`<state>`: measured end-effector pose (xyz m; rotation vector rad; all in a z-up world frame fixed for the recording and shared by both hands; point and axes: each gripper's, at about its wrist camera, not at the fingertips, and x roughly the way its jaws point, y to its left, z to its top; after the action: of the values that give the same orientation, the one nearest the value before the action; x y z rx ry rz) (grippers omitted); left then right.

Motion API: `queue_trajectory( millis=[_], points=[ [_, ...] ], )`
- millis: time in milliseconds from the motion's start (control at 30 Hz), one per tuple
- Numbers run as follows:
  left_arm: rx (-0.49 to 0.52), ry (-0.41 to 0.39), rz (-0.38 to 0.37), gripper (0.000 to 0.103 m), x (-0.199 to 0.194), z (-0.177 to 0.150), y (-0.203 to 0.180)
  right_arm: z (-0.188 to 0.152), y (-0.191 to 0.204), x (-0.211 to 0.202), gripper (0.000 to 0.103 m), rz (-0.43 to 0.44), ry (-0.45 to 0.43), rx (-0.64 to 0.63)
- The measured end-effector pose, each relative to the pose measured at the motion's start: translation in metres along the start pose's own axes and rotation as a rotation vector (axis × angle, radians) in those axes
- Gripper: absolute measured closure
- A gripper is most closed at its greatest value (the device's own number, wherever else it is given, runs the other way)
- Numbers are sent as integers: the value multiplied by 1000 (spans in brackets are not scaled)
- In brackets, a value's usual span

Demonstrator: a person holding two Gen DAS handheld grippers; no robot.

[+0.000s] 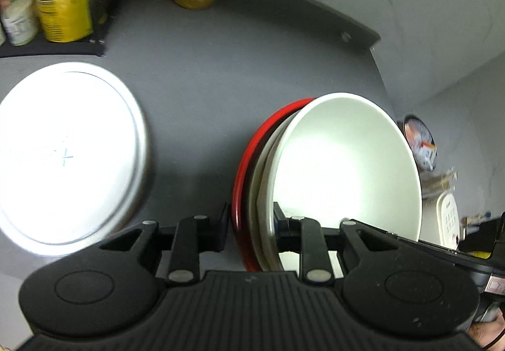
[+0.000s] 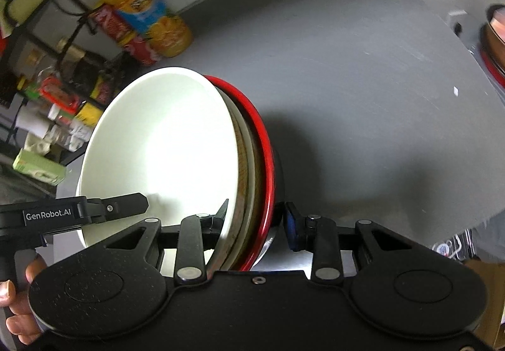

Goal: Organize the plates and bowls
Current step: 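Lift the bowl stack with both grippers and carry it over the plates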

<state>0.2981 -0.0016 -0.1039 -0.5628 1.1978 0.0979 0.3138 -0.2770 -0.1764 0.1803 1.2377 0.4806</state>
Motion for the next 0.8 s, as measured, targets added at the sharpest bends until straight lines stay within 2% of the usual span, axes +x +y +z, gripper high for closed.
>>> queue_trajectory(
  millis=[133, 367, 800],
  points=[
    [-34, -53, 10, 78, -21, 0, 13, 6, 23, -2, 70, 29, -7, -97],
    [-106, -92, 38, 78, -47, 1, 41, 18, 53, 6, 70, 82, 2, -159],
    [-217, -134, 76, 78, -67, 13, 94, 32, 110, 34, 70, 125, 53, -253]
  ],
)
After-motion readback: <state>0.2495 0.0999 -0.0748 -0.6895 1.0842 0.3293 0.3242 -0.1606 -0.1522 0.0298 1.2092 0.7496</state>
